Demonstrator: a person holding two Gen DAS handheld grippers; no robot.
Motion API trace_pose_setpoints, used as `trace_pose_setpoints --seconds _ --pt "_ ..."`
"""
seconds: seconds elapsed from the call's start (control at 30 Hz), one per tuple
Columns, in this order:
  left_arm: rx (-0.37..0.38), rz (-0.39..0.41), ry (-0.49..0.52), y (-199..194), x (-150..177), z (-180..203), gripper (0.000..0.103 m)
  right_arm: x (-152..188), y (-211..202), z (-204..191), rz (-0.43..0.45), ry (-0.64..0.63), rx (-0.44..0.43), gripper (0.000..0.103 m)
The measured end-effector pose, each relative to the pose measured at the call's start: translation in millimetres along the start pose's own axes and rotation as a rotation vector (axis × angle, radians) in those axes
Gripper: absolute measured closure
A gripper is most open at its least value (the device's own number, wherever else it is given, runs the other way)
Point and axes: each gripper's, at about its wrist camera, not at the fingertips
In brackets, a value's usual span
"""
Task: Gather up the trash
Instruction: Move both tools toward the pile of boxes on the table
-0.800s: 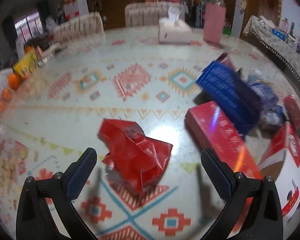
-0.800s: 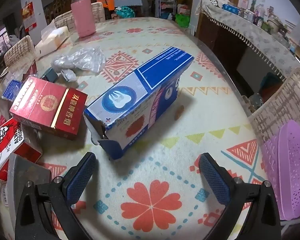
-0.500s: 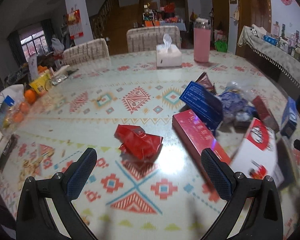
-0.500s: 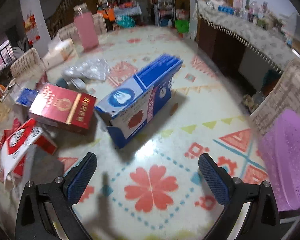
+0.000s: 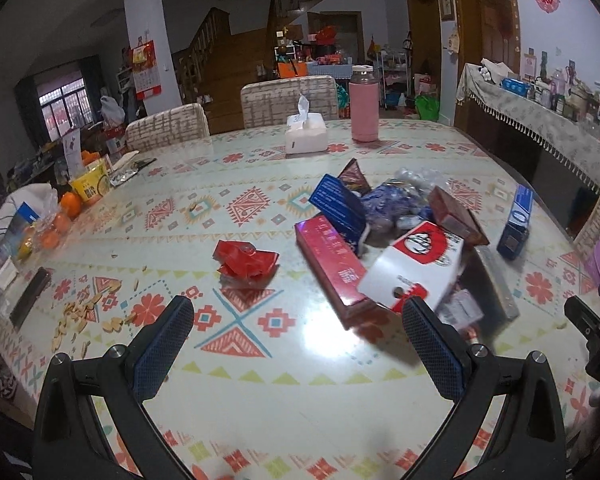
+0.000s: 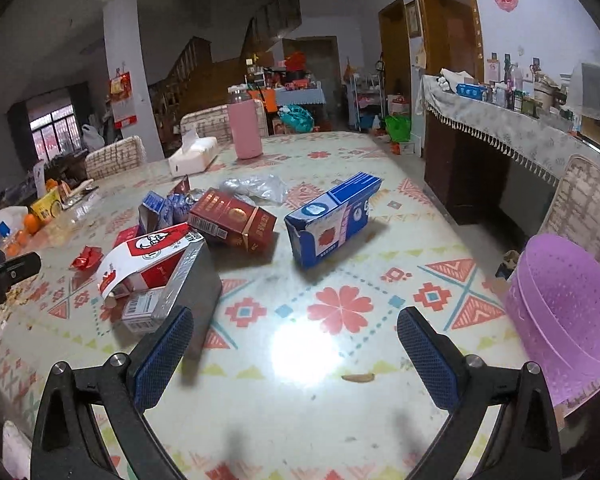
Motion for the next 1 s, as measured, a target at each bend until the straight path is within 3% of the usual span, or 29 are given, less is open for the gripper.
trace_pose_setpoints --seconds 0.23,0.5,0.6,0.87,1.0 --pt "-0.046 -0.025 -0.021 -7.1 -6.6 25.6 0.0 -13.9 -1.9 31.3 -0.007 -0.003 -0.004 0.0" --pt "-0.105 -0.063 -0.05 1.8 -21.6 53.8 0.0 -24.4 27.0 48.0 -0.041 -0.027 -0.108 0.0" --pt "-0.126 -0.082 -0.049 5.9 -29.6 59.0 0.0 -31.7 36.2 48.4 -0.082 0.006 -0.193 0.0" --pt "-0.101 -0.094 -0.109 17.9 -49.7 48.9 0.0 -33.5 58.2 36.6 -0.178 -0.033 -0.243 0.0" --pt "-0.069 -0.1 -0.189 20.8 -49.5 28.9 0.0 -32.0 62.1 33.8 -0.223 -0.061 -0.282 0.0"
Point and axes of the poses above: each gripper's, at about its wrist camera, not at the fingertips, and y roughly the way its jaws point, z to its right, x to its underside, and after that the axes turned 15 degrees about y, right-handed
